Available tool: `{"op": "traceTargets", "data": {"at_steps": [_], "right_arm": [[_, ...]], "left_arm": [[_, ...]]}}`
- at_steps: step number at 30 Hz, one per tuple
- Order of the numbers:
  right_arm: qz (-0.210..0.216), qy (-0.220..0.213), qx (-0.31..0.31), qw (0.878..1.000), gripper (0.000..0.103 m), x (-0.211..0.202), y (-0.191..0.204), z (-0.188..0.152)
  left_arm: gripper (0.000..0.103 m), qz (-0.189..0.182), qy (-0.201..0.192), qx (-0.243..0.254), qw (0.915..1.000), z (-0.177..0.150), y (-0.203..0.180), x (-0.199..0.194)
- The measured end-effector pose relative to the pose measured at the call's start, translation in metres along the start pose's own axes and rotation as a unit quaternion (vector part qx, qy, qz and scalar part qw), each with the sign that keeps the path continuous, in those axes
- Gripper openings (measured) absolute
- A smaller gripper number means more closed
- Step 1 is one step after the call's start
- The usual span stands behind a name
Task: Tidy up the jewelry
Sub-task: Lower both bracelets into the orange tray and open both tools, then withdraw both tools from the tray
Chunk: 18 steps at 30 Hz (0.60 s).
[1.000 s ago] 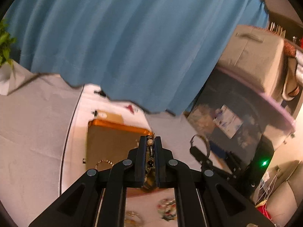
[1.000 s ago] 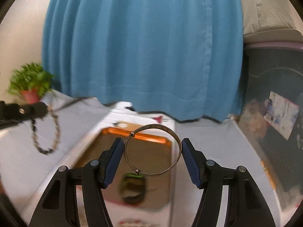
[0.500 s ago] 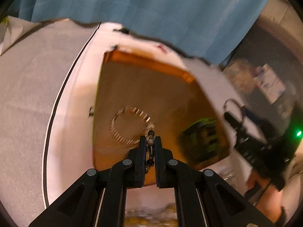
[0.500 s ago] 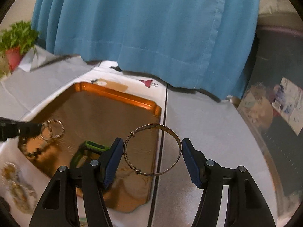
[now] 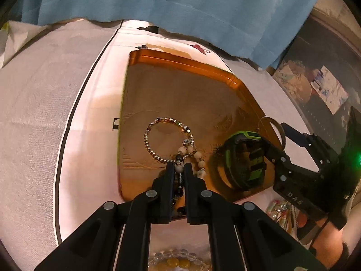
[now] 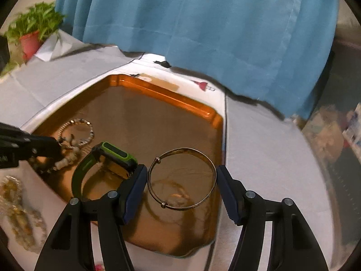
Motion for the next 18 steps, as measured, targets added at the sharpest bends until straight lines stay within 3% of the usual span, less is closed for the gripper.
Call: {"op": "traceTargets", "data": {"at_steps": [2,4,6,9,14,16,18], "right_arm": [[0.036,0.006,0.022,0.999,0.065,0.002,-0.005,-0.003],[0.064,0.025,0.038,0.997,0.067,0.010,-0.009,-0.007],[0.075,0.025,0.046,0.996,0.069,0.010,-0.011,-0.009],[0.078,0.020,0.054,0.995,0.076,0.008,-0.014,-0.009],[0.092,0.010,0.092,0.991,0.077,-0.007,-0.021,-0.016],[0.105,0.004,0.119,0.987,0.078,-0.022,-0.021,-0.021],[0.103,-0.006,0.136,0.985,0.082,-0.039,-0.020,-0.025]], "left_arm": [[0.012,0.005,-0.004,0.008,0.9999,0.000,-0.003,-0.001],[0.045,0.005,-0.008,0.003,0.9999,0.000,-0.003,-0.003],[0.056,0.000,-0.012,-0.008,0.9999,0.000,-0.002,-0.005],[0.057,0.004,-0.005,-0.027,0.9996,0.001,-0.002,-0.006],[0.059,0.032,-0.014,-0.003,0.9994,-0.012,-0.012,-0.026],[0.068,0.033,-0.020,-0.006,0.9992,-0.022,-0.015,-0.038],[0.070,0.034,-0.024,-0.008,0.9991,-0.034,-0.019,-0.051]]}}
Point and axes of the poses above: each gripper's, at about its wrist camera, not at the fingertips, and x roughly the way its jaws point, y to its left, z to its top, the point moved 1 cm from there along x, roughly the way its jaws point, and after that the axes turned 11 degrees about -x, right-handed, at the moved point
